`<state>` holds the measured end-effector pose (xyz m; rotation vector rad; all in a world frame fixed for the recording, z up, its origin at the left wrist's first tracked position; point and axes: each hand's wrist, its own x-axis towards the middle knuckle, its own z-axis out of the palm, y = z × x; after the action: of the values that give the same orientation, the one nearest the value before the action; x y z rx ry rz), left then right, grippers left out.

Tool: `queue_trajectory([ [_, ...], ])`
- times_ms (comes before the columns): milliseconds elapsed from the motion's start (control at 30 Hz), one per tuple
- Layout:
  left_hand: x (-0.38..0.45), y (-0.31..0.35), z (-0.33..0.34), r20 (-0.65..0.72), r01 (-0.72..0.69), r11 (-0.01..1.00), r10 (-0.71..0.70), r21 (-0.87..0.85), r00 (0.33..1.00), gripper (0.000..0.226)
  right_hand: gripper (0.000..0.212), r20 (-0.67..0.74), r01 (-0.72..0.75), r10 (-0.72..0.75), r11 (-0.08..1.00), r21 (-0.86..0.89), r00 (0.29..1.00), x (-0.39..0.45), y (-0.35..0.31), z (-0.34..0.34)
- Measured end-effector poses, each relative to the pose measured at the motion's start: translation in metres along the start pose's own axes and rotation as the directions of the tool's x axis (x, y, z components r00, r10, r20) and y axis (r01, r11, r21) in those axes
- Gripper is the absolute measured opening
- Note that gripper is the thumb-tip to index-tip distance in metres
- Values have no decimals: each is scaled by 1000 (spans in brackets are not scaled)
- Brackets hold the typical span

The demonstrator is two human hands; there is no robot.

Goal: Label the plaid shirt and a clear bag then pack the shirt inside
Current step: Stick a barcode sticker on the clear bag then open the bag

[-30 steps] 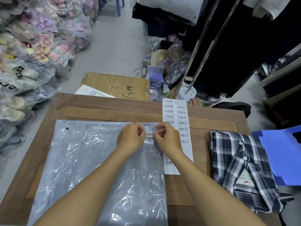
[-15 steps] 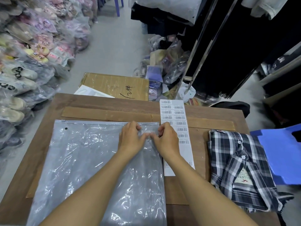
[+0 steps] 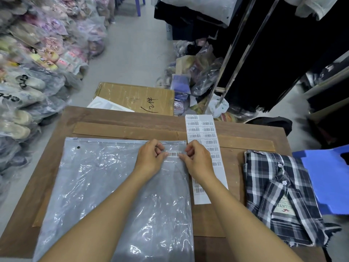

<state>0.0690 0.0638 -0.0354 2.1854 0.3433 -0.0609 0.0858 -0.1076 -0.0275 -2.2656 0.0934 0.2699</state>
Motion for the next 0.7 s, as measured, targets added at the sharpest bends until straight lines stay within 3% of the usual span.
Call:
queue_trajectory([
  [133, 5, 4, 6, -29, 102, 995, -102, -18, 994, 24, 33, -17, -88, 88, 996, 17, 996, 7, -5, -1],
  [233, 3, 9, 10, -73, 159, 984, -153, 83, 986, 29, 45, -7, -151, 152, 980, -128, 988, 8, -16, 6],
  [333, 1, 14, 13, -114, 152, 976, -136, 153, 984, 26, 43, -28, -171, 169, 962, -211, 985, 5, -22, 12],
  [600, 9, 3, 4, -29, 138, 990, -137, 28, 990, 21, 33, 37, -266, 265, 964, 6, 963, 22, -12, -4],
  [700, 9, 4, 3, -20, 124, 991, -123, 47, 992, 19, 29, 30, -226, 226, 974, -12, 974, 20, -12, -3],
])
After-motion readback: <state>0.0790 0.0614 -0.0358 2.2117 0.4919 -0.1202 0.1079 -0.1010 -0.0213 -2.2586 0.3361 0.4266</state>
